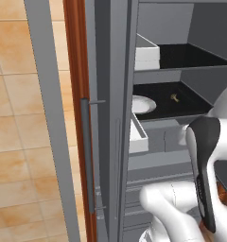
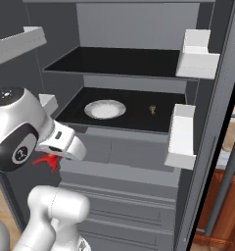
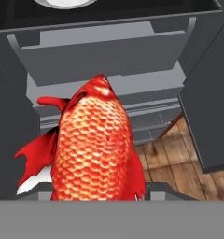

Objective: Retrieve the fish from the fridge and place it on the cutting board.

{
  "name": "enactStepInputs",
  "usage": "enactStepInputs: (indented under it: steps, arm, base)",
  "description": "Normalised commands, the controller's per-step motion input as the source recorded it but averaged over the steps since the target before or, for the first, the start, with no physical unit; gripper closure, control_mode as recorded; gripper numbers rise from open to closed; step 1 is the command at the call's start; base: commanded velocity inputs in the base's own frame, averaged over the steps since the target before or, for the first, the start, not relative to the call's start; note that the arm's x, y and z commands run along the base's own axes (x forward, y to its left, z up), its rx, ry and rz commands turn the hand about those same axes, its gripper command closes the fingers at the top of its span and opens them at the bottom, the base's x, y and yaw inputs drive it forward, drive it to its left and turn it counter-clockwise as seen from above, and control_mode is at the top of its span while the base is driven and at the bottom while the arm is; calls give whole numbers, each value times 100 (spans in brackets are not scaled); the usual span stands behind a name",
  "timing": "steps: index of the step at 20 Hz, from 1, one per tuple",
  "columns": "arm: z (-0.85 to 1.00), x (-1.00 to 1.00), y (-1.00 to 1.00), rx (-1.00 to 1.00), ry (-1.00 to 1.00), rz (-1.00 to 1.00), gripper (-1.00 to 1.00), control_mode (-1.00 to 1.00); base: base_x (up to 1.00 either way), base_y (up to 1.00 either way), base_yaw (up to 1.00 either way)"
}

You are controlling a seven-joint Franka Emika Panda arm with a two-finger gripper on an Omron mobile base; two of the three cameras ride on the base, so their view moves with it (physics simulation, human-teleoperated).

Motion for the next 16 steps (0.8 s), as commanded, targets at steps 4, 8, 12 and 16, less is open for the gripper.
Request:
enactStepInputs:
  steps: [4, 8, 12, 16]
  arm:
    - [0, 0, 0, 0, 0, 0, 100, -100]
    - [0, -2, 0, 0, 0, 0, 100, -100]
    - [0, -7, 1, 0, 0, 0, 100, 100]
    - [0, 0, 0, 0, 0, 0, 100, 100]
  base:
    - [0, 0, 0]
    - [0, 0, 0]
    - [-16, 5, 0]
    - [-55, 8, 0]
